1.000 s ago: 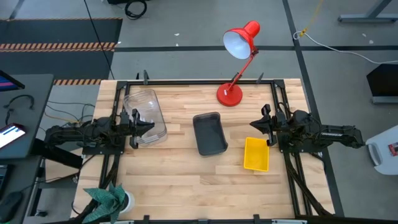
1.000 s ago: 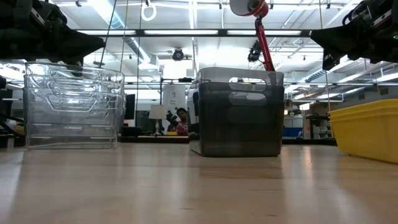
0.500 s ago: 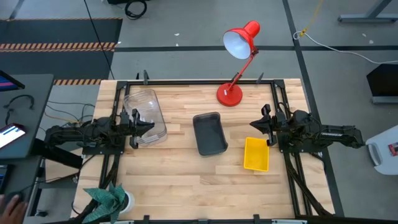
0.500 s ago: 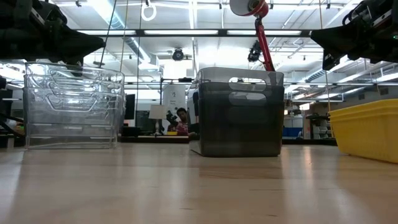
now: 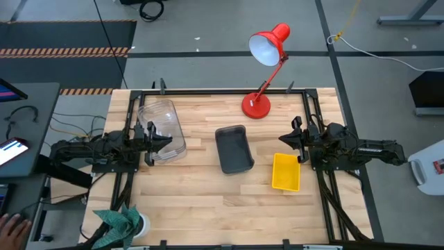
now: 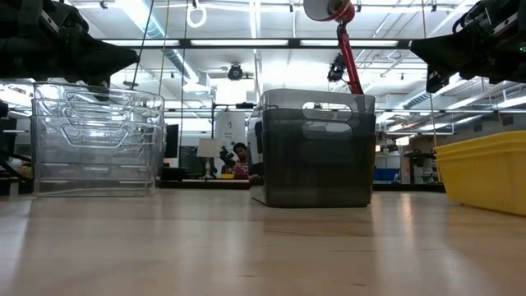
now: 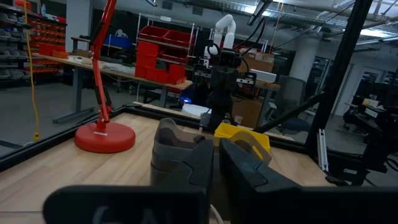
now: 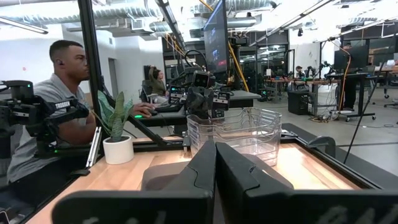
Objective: Stack baskets by color
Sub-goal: Return to Home Position
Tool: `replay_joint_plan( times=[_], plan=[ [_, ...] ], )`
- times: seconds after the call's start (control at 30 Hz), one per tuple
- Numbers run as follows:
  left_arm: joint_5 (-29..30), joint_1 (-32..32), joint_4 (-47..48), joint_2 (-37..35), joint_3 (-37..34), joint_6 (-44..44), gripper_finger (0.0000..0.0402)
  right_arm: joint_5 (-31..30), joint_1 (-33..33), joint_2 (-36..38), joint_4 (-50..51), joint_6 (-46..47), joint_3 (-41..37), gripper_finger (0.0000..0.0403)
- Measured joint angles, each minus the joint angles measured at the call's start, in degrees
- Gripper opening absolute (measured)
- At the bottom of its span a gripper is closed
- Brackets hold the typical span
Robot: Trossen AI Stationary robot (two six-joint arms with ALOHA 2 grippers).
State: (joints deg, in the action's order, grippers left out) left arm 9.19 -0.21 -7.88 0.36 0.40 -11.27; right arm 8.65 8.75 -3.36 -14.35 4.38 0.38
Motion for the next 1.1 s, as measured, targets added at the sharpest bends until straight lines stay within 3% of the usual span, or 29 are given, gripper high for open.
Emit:
replay_joint_plan(
  times=[1.1],
  plan=[
    [0.01, 0.00, 0.00, 0.00, -0.02, 0.00, 0.0035, 0.00, 0.00, 0.00, 0.00, 0.00, 0.00, 0.0016]
  ],
)
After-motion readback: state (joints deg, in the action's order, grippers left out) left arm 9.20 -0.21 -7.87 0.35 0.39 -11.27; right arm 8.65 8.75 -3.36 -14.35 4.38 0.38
